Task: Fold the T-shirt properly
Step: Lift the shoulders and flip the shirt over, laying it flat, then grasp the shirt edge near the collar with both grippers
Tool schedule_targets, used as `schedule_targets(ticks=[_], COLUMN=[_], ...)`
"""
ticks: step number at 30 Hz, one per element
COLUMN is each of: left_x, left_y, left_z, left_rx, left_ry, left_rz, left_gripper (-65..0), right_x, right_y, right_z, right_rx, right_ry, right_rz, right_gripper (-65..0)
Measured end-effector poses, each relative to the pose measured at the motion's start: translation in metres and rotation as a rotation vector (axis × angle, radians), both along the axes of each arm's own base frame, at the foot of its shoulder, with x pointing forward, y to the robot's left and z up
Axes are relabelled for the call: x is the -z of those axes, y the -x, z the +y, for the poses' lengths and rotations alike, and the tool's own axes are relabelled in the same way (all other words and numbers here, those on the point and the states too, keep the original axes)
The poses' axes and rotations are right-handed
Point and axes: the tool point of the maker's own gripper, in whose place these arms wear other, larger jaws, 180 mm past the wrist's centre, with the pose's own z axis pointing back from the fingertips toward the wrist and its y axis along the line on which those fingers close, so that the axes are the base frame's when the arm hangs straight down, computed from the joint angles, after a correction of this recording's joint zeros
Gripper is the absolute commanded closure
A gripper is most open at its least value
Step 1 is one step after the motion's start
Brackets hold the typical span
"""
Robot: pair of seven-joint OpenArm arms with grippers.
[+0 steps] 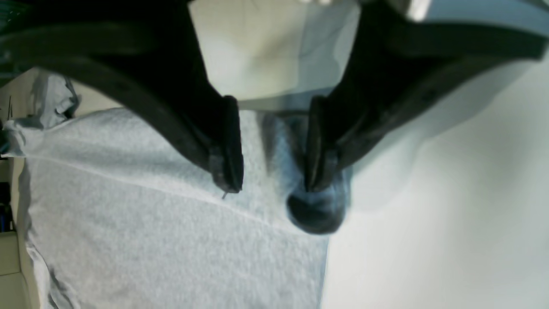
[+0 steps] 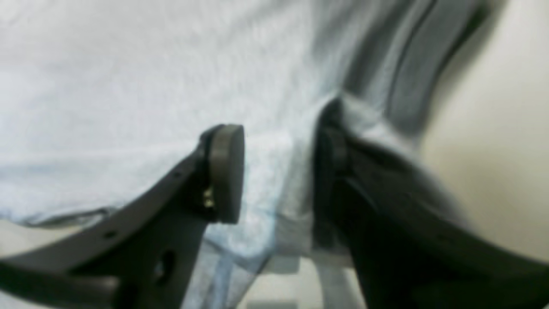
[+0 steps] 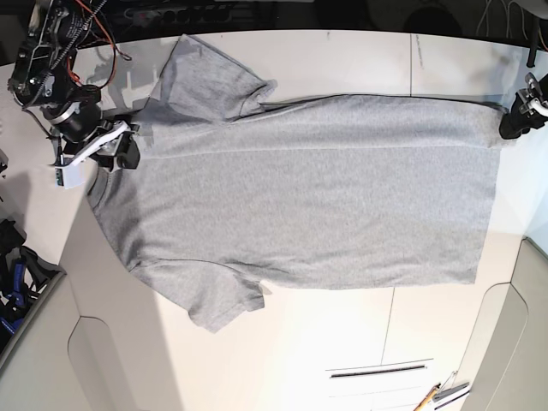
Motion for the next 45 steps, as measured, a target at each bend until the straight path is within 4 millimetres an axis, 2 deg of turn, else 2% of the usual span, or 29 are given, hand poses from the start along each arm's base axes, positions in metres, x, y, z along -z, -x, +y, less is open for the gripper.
schedule_targets(ticks=[4, 7, 8, 12, 14, 18, 24, 31, 33, 35, 36, 37, 42, 45], left_x=[-0.015, -0.025, -0.028, -0.034, -0.034, -0.034, -0.035, -0.035, -0.035, -0.035, -0.035, -0.034, -0.035, -0.035], left_y=[-0.002, -0.001, -0.001, 0.0, -0.001, 0.0, -0.001, -0.001, -0.001, -0.001, -0.001, -0.001, -0.001, -0.001], left_z=[0.011, 0.018, 0.021, 0.028, 0.028, 0.028, 0.027, 0.027, 0.027, 0.028, 0.028, 0.027, 0.028, 0.028], left_rx=[-0.043, -0.06, -0.069, -0.089, -0.088, -0.087, -0.088, -0.088, -0.088, -0.088, -0.088, -0.088, -0.088, -0.088], left_ry=[0.017, 0.026, 0.026, 0.017, 0.016, 0.017, 0.021, 0.021, 0.021, 0.019, 0.019, 0.019, 0.019, 0.019], left_rz=[-0.046, -0.065, -0.075, -0.09, -0.092, -0.091, -0.095, -0.096, -0.096, -0.094, -0.094, -0.094, -0.094, -0.094], left_gripper=[-27.1, -27.1, -27.1, -27.1, -27.1, -27.1, -27.1, -27.1, -27.1, -27.1, -27.1, -27.1, -27.1, -27.1], right_x=[-0.037, -0.05, -0.048, -0.017, -0.008, 0.007, 0.047, 0.059, 0.059, 0.06, 0.06, 0.061, 0.053, 0.043], right_y=[0.003, 0.018, 0.027, 0.081, 0.099, 0.122, 0.139, 0.136, 0.139, 0.143, 0.146, 0.148, 0.14, 0.115], right_z=[-0.015, -0.026, -0.026, -0.014, -0.007, 0.01, 0.035, 0.089, 0.101, 0.112, 0.115, 0.117, 0.118, 0.115], right_rx=[0.002, 0.023, 0.021, -0.026, -0.032, -0.039, -0.066, -0.187, -0.223, -0.265, -0.289, -0.306, -0.326, -0.335], right_ry=[0.073, 0.123, 0.126, 0.075, 0.047, -0.013, -0.118, -0.24, -0.255, -0.259, -0.255, -0.253, -0.236, -0.196], right_rz=[-0.039, -0.046, -0.029, 0.137, 0.18, 0.245, 0.356, 0.368, 0.374, 0.385, 0.392, 0.394, 0.369, 0.304], right_gripper=[-25.2, -25.2, -25.2, -25.2, -25.2, -25.2, -25.2, -25.0, -20.2, -8.7, -1.5, 0.0, 0.0, 0.0])
